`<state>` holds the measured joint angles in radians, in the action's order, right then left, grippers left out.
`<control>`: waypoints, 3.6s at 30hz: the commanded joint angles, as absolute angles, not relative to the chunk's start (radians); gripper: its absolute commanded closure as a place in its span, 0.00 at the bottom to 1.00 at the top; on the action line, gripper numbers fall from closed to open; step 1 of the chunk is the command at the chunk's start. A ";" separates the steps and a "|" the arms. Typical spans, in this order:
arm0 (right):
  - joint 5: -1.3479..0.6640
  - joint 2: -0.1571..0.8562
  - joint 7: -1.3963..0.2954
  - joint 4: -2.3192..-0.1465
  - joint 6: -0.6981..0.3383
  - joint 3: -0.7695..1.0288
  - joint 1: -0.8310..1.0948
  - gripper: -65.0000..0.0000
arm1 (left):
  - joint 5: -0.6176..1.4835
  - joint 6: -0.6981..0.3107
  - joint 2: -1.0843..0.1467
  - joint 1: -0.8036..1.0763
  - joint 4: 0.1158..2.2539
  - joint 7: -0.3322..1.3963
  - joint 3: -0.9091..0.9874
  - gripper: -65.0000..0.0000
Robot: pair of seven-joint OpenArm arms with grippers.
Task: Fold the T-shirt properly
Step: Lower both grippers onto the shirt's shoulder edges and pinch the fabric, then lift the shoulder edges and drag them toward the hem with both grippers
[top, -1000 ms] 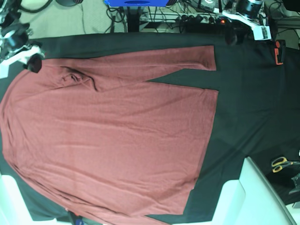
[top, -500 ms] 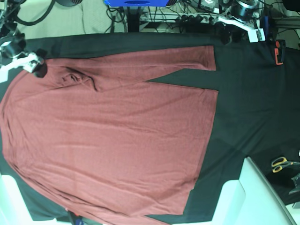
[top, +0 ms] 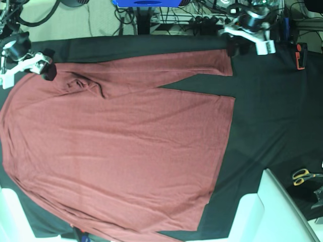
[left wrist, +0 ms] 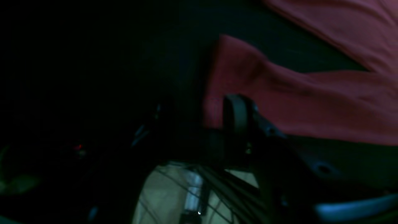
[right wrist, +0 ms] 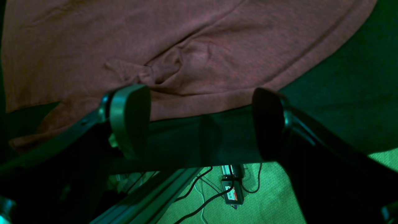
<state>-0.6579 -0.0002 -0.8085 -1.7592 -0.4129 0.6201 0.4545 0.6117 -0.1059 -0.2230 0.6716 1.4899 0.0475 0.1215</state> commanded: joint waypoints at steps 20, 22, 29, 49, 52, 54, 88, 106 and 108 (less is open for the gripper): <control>-0.670 0.010 -0.791 -1.774 -0.424 0.628 0.449 0.26 | 0.619 -0.108 -0.186 0.602 1.399 0.031 0.030 0.60; -0.668 0.010 -0.791 -1.773 -0.424 0.628 0.443 0.26 | 0.619 -0.108 -0.186 0.598 1.391 0.031 0.030 0.60; -0.668 0.010 -0.789 -1.771 -0.424 0.630 0.437 0.26 | 0.619 -0.108 -0.186 0.585 1.391 0.033 0.030 0.61; -0.673 0.148 -0.789 -1.207 -0.426 0.857 0.153 0.51 | 0.619 -0.108 -0.171 0.562 1.412 0.140 0.033 1.00; -0.673 0.150 -0.780 -1.175 -0.430 0.857 0.142 0.51 | 0.619 -0.108 -0.171 0.562 1.415 0.142 0.033 1.00; -0.673 0.150 -0.750 -1.152 -0.430 0.857 0.136 0.51 | 0.619 -0.108 -0.173 0.562 1.415 0.142 0.033 1.00; -0.668 0.183 -0.812 -1.165 -0.369 0.851 0.062 1.00 | 0.615 -0.105 -0.177 0.479 1.612 0.358 0.044 1.00; -0.668 0.211 -0.863 -1.162 -0.217 0.846 -0.050 1.00 | 0.618 -0.088 -0.174 0.272 1.643 0.518 0.045 1.00; -0.668 0.211 -0.863 -1.161 -0.217 0.846 -0.064 1.00 | 0.618 -0.048 -0.174 0.251 1.643 0.518 0.045 1.00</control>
